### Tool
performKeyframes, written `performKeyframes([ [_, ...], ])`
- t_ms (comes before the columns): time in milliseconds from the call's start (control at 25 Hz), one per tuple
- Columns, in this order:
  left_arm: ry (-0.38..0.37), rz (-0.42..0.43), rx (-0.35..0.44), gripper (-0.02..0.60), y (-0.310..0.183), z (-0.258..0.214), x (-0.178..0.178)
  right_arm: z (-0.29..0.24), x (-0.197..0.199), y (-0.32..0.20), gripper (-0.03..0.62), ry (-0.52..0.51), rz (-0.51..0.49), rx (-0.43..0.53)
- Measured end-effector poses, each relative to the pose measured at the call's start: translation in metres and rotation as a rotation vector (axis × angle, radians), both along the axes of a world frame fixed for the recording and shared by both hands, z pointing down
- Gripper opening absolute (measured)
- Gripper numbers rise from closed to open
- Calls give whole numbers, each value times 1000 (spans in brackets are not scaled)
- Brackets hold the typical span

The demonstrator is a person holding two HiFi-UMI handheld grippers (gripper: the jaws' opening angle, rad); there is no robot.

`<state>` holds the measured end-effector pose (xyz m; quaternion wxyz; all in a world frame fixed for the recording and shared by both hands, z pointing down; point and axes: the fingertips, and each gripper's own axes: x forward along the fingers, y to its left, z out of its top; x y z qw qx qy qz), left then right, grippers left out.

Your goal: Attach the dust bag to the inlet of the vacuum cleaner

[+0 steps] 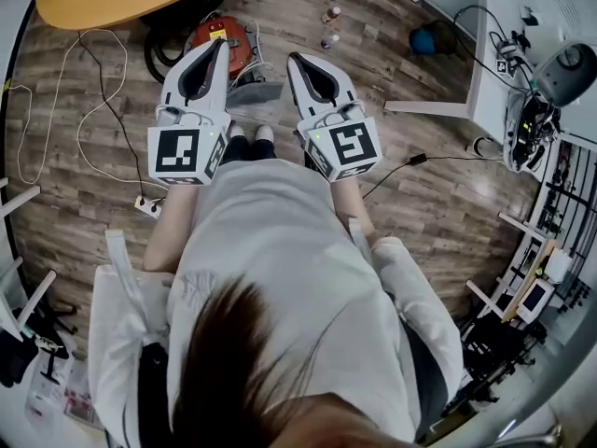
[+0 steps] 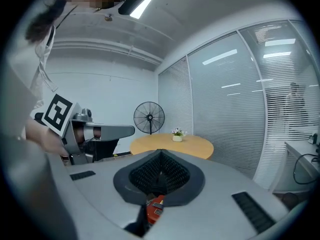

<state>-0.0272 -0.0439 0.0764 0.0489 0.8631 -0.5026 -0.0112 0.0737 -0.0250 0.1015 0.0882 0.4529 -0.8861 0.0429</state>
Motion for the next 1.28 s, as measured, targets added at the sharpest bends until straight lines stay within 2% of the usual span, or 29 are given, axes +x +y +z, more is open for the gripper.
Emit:
performKeyframes([
  [240,-4,19,27,15,15,-10,9,-4,9,8,2,0,17,7],
  [520,-11,4,6,15,27,2,10,-4,15,14,2,-6,22,11],
  [1280,-22,0,17,15,20,0,15,1,20,8,2,8,19,-4],
])
